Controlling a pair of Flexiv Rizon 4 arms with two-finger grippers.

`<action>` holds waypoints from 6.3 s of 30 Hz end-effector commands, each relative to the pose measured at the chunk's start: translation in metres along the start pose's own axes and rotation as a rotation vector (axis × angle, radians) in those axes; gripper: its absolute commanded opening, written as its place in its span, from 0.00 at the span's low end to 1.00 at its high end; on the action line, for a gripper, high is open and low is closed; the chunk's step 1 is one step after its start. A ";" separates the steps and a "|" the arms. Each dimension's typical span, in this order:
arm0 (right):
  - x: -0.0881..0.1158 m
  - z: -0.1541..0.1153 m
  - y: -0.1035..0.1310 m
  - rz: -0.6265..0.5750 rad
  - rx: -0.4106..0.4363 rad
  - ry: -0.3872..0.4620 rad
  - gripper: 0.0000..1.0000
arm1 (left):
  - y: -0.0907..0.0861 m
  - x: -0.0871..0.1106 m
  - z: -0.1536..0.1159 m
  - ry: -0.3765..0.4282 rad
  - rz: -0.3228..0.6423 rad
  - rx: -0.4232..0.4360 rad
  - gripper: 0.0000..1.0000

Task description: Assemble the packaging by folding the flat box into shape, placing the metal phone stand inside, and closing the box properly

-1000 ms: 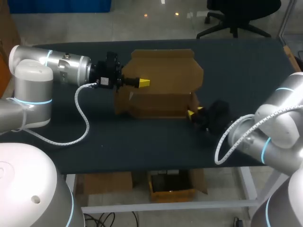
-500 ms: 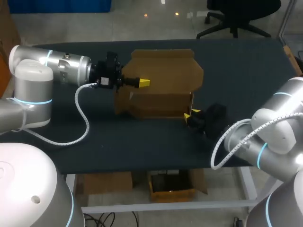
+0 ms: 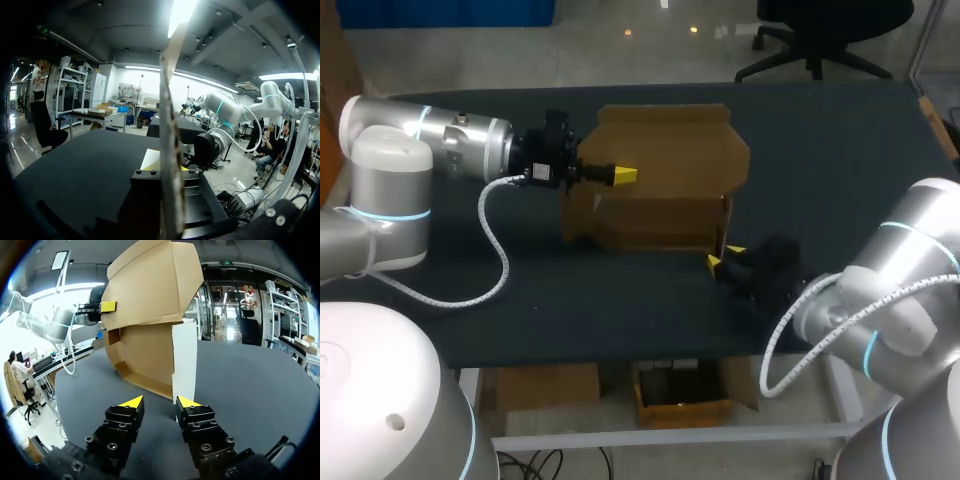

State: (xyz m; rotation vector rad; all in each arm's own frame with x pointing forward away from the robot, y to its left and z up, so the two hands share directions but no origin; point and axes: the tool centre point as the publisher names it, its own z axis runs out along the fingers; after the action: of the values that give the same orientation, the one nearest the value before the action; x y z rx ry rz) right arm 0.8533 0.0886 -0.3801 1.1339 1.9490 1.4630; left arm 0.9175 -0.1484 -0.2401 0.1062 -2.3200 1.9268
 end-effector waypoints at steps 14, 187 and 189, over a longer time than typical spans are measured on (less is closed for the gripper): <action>-0.003 -0.053 -0.016 -0.073 0.054 -0.079 0.39 | 0.004 -0.001 0.002 0.001 0.001 0.001 0.00; -0.027 0.045 0.030 -0.157 0.119 0.106 0.43 | 0.004 -0.001 0.002 0.001 0.001 0.001 0.00; -0.027 0.045 0.030 -0.154 0.119 0.102 0.43 | 0.004 -0.001 0.002 0.001 0.001 0.001 0.00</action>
State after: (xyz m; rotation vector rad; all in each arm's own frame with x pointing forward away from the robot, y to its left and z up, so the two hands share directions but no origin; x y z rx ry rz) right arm 0.9152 0.0895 -0.3664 0.9367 2.2095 1.3835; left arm 0.9177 -0.1486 -0.2402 0.1062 -2.3200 1.9269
